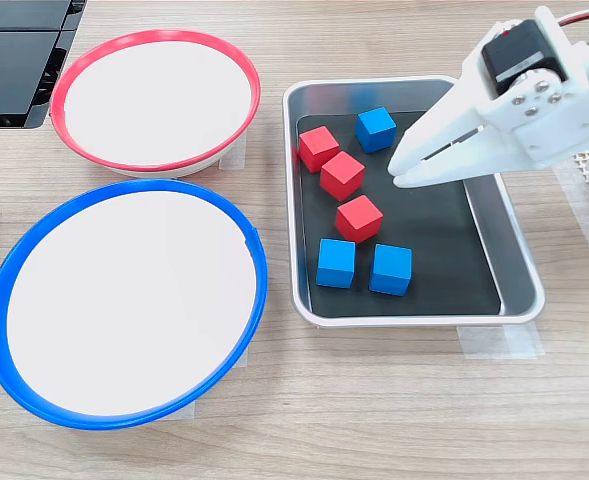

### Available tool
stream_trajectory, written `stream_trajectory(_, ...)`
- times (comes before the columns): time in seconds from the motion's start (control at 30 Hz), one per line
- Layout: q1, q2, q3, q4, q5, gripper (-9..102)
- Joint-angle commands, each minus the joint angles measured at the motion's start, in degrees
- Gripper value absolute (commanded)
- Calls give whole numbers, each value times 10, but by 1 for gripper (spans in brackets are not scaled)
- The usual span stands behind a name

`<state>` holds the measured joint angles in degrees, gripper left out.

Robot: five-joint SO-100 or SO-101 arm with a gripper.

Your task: Move six blocks tray to matching dishes

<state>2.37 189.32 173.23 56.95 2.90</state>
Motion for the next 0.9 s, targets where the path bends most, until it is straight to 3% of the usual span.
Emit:
stream_trajectory(0.0, -3, 14, -1, 4, -6, 0)
stream_trajectory(0.17, -39, -118, -91, 3, 4, 0)
stream_trajectory(0.47, -107, -579, -467, 200, 118, 11)
stream_trajectory(0.87, -119, -824, -531, 121, 137, 16)
